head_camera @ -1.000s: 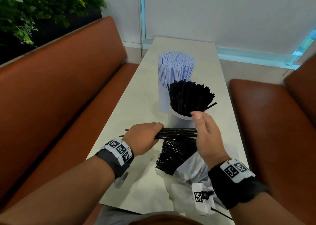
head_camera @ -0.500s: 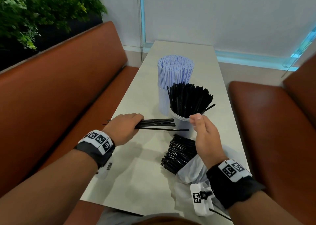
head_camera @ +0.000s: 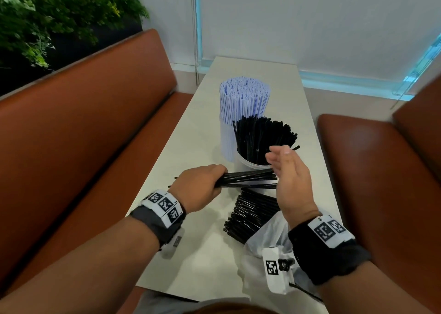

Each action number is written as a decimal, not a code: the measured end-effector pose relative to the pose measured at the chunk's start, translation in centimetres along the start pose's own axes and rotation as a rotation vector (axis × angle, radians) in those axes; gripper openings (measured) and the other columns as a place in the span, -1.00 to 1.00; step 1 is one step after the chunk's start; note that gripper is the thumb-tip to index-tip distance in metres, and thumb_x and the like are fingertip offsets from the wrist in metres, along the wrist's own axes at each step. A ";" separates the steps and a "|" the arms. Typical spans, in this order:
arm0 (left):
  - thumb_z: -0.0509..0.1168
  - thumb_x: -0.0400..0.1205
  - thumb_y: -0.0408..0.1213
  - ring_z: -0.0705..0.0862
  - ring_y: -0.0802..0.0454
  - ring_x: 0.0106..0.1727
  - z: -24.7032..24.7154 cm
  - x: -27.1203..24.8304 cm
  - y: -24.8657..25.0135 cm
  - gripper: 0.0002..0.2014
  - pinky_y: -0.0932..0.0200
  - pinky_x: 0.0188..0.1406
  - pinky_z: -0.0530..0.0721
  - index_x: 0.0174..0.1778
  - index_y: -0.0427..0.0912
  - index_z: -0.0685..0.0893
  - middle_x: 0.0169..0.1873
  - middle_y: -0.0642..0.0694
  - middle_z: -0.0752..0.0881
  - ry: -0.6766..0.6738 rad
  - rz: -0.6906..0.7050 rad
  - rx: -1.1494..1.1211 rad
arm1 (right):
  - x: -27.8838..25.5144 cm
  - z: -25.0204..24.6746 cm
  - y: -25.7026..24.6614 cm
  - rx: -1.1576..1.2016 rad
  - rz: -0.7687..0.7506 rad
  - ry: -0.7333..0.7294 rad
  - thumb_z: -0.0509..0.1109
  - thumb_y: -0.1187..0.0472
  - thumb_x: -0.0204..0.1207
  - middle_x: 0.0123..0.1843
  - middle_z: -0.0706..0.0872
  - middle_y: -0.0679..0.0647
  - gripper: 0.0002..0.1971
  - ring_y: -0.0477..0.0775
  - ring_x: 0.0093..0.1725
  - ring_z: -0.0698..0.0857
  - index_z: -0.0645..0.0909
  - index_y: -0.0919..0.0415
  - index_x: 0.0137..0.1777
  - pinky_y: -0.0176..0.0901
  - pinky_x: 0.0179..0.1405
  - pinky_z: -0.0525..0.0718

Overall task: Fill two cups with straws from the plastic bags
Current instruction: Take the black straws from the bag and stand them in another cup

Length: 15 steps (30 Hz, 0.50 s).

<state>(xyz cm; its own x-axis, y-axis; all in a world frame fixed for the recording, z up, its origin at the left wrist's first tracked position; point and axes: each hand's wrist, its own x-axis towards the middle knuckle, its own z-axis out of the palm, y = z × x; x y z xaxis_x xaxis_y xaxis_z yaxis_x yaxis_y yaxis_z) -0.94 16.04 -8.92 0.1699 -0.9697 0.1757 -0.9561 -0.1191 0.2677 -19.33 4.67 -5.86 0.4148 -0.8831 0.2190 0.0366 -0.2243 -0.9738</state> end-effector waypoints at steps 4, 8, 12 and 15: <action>0.35 0.58 -0.12 0.66 -0.03 -0.19 -0.1 1.2 3.4 -0.70 0.13 -0.38 0.34 0.14 0.12 0.40 -0.09 0.07 0.70 0.046 0.093 0.026 | -0.4 1.3 0.3 -0.153 0.004 -0.096 0.25 0.01 0.75 -0.08 0.84 -0.09 -0.75 -0.09 0.02 0.79 0.77 -0.05 0.00 0.09 0.21 0.72; 0.35 0.62 -0.06 0.68 -0.04 -0.14 -0.3 1.9 4.0 -0.68 0.11 -0.36 0.41 0.26 0.09 0.46 -0.04 0.07 0.70 0.081 0.060 0.028 | -0.1 0.5 -0.1 -0.052 -0.141 0.056 0.34 0.12 0.70 -0.03 0.80 -0.12 -0.87 -0.05 0.04 0.77 0.67 -0.16 0.07 -0.09 0.14 0.70; 0.38 0.60 -0.11 0.70 -0.09 -0.22 0.3 2.3 5.7 -0.66 0.14 -0.45 0.31 0.23 0.02 0.43 -0.11 0.02 0.71 0.100 0.135 0.021 | -0.2 1.0 -0.1 -0.202 0.005 -0.114 0.27 0.08 0.76 -0.10 0.85 -0.08 -0.71 -0.15 -0.03 0.78 0.81 -0.01 -0.09 -0.20 0.02 0.72; 0.32 0.66 -0.12 0.70 -0.05 -0.19 -0.8 2.7 4.9 -0.73 0.12 -0.37 0.43 0.23 0.17 0.45 -0.18 0.11 0.67 0.118 0.008 -0.153 | 0.0 0.2 0.0 0.101 0.146 -0.013 0.18 -0.02 0.80 -0.03 0.88 0.05 -0.60 -0.11 0.02 0.82 0.83 0.09 0.02 -0.22 0.02 0.76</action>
<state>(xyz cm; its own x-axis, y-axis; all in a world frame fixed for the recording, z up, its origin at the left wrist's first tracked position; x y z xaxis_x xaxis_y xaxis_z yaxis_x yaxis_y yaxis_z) -4.93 12.98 -6.36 0.1977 -0.9376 0.2862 -0.9118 -0.0687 0.4048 -19.15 4.77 -5.87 0.4340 -0.8978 0.0742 0.0657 -0.0506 -0.9966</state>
